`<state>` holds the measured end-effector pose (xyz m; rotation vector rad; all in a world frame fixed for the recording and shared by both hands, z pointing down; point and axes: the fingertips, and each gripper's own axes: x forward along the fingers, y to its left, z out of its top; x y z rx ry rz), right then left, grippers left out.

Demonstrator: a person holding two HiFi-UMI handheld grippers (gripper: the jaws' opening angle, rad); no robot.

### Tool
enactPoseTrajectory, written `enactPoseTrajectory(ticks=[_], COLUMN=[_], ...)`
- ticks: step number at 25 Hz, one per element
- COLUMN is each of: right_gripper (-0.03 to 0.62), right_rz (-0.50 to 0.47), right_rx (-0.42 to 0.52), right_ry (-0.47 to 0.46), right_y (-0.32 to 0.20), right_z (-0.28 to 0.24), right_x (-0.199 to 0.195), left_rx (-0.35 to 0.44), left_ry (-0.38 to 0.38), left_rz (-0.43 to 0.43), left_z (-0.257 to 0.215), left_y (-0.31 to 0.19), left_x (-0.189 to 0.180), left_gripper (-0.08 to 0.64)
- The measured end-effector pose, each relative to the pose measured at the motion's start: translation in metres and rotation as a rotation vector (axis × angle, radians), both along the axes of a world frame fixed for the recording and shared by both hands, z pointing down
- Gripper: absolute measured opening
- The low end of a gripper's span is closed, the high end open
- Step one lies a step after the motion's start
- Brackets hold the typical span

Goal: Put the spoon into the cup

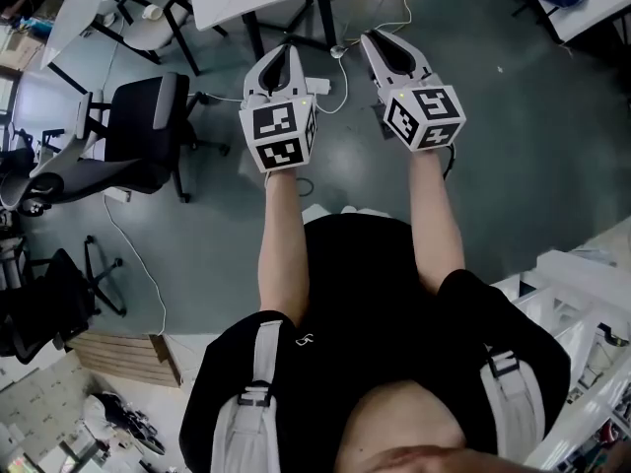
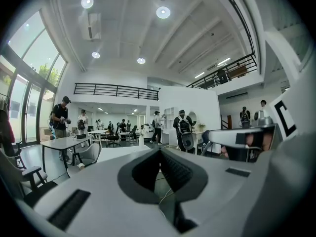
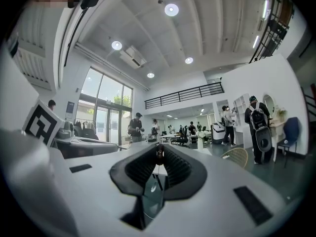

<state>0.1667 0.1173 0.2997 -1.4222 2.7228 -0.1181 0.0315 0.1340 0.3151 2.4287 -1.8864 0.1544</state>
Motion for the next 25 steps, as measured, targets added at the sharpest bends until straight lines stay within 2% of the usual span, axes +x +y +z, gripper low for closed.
enactPoseTrajectory(ticks=[4, 13, 19, 25], right_gripper=[0.052, 0.052, 0.052, 0.052], right_rz=[0.011, -0.043, 0.010, 0.013], right_rx=[-0.003, 0.038, 0.081, 0.140], right_ry=[-0.036, -0.049, -0.073, -0.086], right_y=[-0.001, -0.003, -0.019, -0.033], right_z=[-0.002, -0.015, -0.030, -0.048], right_x=[0.027, 0.030, 0.056, 0.060], left_rx=[0.004, 0.038, 0.064, 0.115], left_ry=[-0.005, -0.019, -0.031, -0.030], left_rz=[-0.006, -0.036, -0.063, -0.070], left_z=[0.001, -0.013, -0.025, -0.040], left_y=[0.004, -0.002, -0.012, -0.033], left_x=[0.015, 0.024, 0.014, 0.008], left_gripper=[0.012, 0.014, 0.012, 0.014])
